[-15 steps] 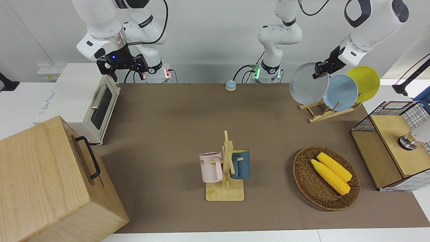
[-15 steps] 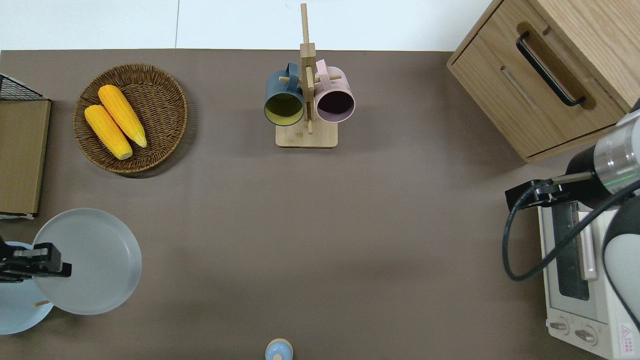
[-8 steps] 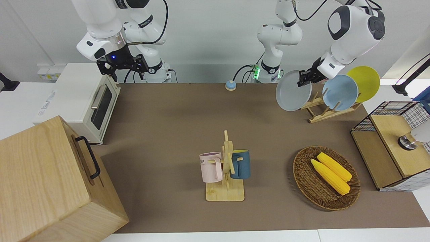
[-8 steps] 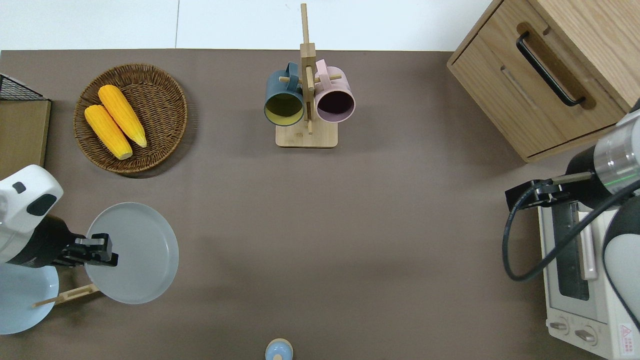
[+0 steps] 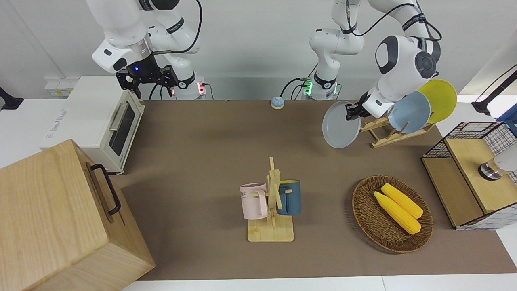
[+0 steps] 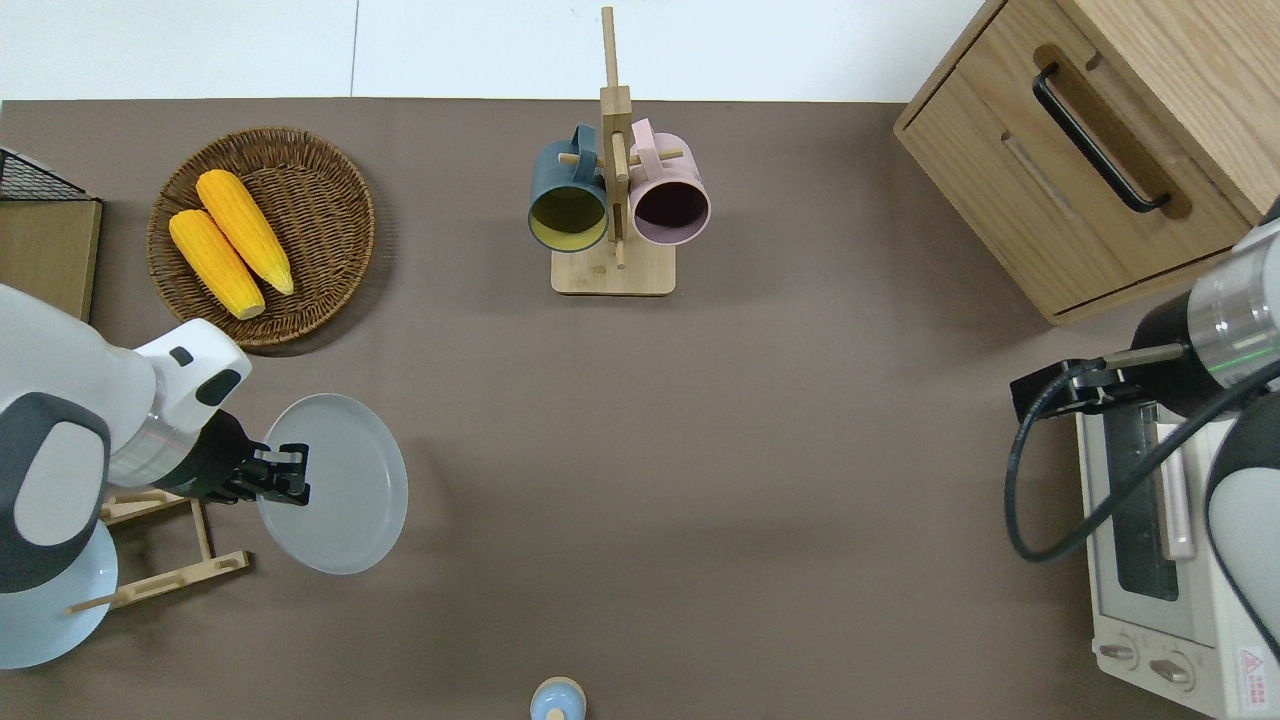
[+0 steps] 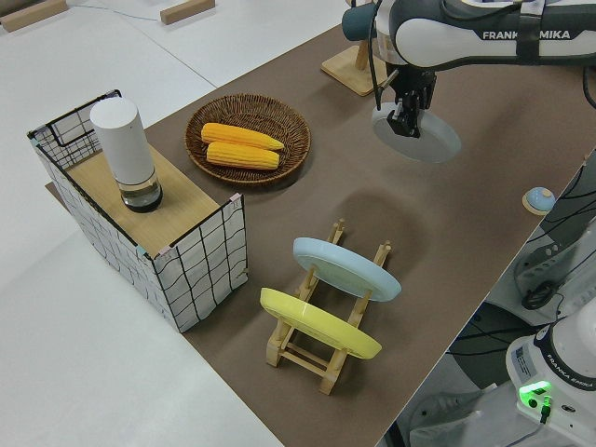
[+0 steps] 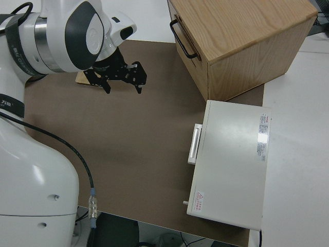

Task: Pick gray plate from low plate rack and place it on table with left arm
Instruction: 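Carry the plate away from the rack and lower it onto the table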

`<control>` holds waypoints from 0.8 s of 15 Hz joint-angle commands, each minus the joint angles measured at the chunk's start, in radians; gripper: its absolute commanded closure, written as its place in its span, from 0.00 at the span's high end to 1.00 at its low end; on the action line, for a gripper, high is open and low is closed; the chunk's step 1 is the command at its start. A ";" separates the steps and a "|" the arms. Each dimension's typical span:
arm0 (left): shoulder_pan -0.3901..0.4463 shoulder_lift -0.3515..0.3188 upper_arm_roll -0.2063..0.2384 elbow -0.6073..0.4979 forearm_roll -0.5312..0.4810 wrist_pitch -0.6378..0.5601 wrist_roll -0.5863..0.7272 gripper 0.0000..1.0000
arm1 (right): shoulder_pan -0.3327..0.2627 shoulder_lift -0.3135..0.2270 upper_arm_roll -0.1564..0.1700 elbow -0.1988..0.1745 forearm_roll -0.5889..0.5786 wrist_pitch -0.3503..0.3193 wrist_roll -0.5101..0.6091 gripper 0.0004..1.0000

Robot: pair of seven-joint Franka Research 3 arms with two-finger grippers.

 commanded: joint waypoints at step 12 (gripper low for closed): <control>-0.077 0.073 0.012 -0.066 -0.047 0.135 -0.009 0.12 | -0.023 -0.002 0.021 0.007 -0.006 -0.011 0.012 0.98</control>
